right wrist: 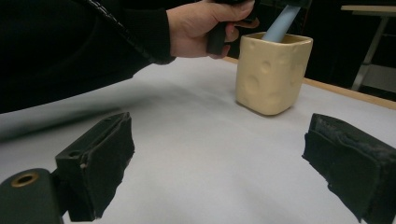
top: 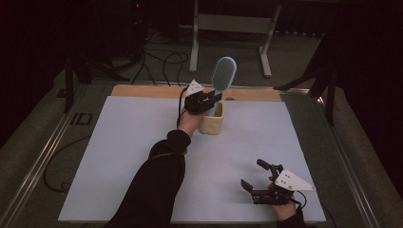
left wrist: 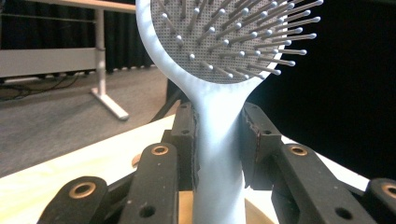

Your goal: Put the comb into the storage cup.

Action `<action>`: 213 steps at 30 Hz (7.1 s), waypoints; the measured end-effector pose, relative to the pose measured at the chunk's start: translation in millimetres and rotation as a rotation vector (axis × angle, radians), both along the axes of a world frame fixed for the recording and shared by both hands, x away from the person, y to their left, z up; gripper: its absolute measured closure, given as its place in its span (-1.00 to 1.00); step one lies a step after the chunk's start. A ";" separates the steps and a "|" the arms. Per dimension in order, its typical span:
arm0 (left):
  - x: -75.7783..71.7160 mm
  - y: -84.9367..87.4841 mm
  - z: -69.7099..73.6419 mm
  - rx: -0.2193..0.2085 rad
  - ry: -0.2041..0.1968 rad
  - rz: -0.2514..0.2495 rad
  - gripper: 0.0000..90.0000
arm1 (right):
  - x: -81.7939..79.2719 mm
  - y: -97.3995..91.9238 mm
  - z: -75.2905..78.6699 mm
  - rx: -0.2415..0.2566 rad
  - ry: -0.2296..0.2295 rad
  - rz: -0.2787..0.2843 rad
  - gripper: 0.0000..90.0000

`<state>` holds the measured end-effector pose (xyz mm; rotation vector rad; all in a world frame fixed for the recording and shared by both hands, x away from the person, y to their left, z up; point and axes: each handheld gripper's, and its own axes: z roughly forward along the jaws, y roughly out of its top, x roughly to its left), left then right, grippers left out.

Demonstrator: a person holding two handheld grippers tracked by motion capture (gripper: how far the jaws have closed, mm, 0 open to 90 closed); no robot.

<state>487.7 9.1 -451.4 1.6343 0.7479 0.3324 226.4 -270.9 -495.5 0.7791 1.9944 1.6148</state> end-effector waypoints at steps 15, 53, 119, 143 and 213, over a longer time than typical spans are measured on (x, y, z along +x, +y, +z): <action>-5.4 -3.1 -5.1 0.054 0.002 0.043 0.55 | 0.1 0.0 -0.1 -0.004 -0.005 0.002 -0.82; -18.3 19.9 24.4 0.073 0.015 -0.037 -1.00 | 0.3 1.2 -0.8 -0.010 0.002 0.001 -0.82; -67.1 96.5 49.0 0.202 0.032 -0.204 -1.00 | 1.5 4.1 -1.4 -0.030 0.012 -0.002 -0.82; -97.7 147.1 37.5 0.244 0.051 -0.173 -1.00 | 3.6 6.3 -2.3 -0.033 0.021 -0.005 -0.82; -248.5 262.4 -47.3 0.280 0.129 0.000 -1.00 | 5.5 10.8 -3.1 -0.060 0.021 -0.006 -0.82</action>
